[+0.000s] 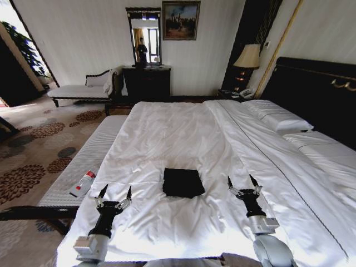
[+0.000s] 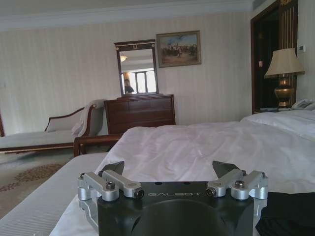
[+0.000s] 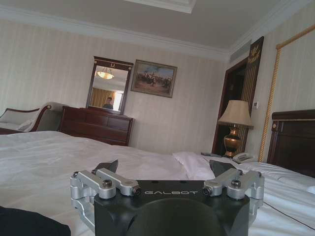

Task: Fold the clothes on the bed.

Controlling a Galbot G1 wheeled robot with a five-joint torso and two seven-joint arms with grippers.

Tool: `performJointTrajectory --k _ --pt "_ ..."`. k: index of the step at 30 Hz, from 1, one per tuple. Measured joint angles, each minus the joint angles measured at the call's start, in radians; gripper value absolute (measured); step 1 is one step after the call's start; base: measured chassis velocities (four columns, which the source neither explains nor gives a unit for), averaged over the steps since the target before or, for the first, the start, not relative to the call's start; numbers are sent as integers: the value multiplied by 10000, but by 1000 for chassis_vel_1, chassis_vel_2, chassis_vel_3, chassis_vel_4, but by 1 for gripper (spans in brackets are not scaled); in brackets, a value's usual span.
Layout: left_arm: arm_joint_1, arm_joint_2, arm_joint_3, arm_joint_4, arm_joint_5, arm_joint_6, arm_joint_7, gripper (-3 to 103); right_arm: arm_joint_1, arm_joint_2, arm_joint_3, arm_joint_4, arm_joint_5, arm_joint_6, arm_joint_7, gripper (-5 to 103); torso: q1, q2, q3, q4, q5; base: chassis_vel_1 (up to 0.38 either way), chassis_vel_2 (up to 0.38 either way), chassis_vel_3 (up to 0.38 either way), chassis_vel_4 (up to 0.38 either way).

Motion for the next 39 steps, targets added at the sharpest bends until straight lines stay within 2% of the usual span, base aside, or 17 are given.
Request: performJointTrajectory --k 39 --pt "0 0 0 0 0 0 0 100 25 -3 -30 -29 17 -19 12 100 0 0 0 0 0 0 0 0 0"
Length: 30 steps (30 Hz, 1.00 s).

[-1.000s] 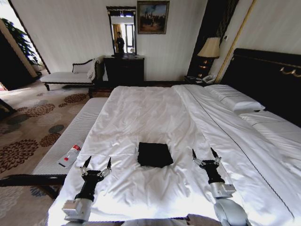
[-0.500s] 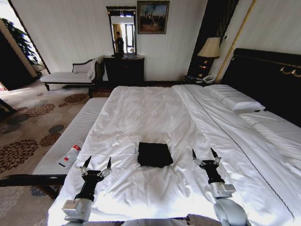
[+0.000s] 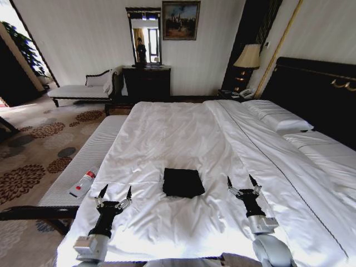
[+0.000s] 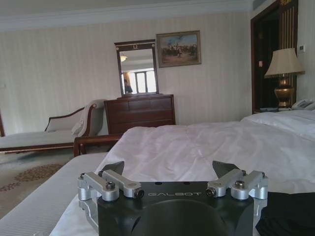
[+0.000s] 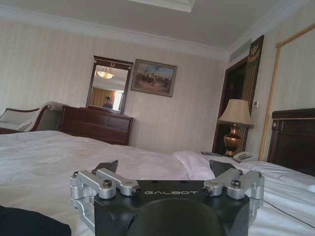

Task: Fold the clothes on the bed.

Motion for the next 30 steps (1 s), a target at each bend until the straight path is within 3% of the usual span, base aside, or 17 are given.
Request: performJointTrajectory --k 30 --pt "0 0 0 0 0 0 0 100 0 -1 -2 0 0 0 0 100 0 0 0 0 0 0 0 0 0"
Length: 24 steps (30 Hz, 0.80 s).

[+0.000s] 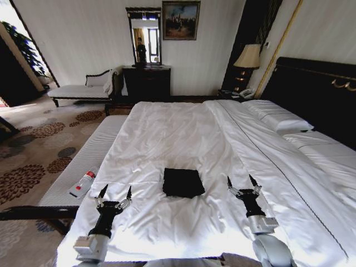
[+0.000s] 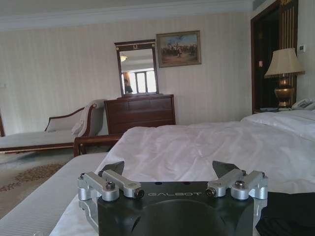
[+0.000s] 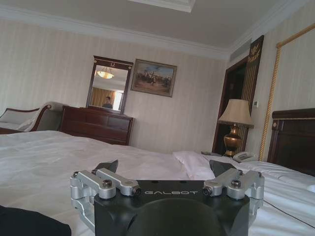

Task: Fold the clothes on the bed.

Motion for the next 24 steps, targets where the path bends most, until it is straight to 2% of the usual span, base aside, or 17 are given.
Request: performJointTrajectory --k 24 --pt "0 0 0 0 0 0 0 100 0 0 0 0 0 0 0 100 0 0 0 0 0 0 0 0 0"
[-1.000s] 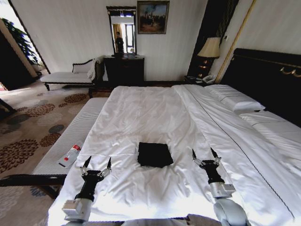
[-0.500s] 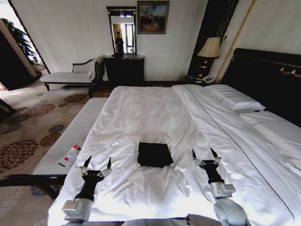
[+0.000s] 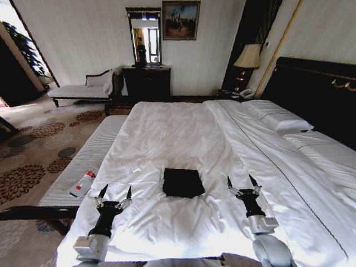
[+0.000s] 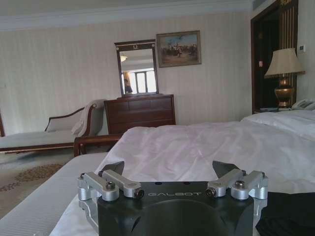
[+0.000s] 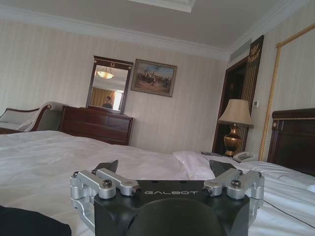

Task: Fold the clothes on the bed.

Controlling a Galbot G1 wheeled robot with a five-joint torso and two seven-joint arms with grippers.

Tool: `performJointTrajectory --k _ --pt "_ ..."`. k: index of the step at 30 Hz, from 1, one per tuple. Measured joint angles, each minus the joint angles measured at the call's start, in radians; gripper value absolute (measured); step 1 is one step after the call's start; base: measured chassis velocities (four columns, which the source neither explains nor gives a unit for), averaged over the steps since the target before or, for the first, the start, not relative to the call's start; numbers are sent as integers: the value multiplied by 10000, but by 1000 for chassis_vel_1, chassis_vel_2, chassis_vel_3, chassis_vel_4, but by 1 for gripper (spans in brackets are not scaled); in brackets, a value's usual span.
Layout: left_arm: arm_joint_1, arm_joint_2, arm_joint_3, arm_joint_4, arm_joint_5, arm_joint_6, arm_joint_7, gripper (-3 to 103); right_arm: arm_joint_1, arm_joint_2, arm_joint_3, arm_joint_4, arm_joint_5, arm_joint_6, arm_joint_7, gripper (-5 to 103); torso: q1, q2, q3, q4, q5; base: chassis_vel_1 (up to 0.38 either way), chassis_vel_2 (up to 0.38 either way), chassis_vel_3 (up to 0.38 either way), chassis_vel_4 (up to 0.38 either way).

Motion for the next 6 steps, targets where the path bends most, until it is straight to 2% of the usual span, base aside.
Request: performJointTrajectory --k 6 --pt "0 0 0 0 0 0 0 100 0 0 0 0 0 0 0 100 0 0 0 0 0 0 0 0 0"
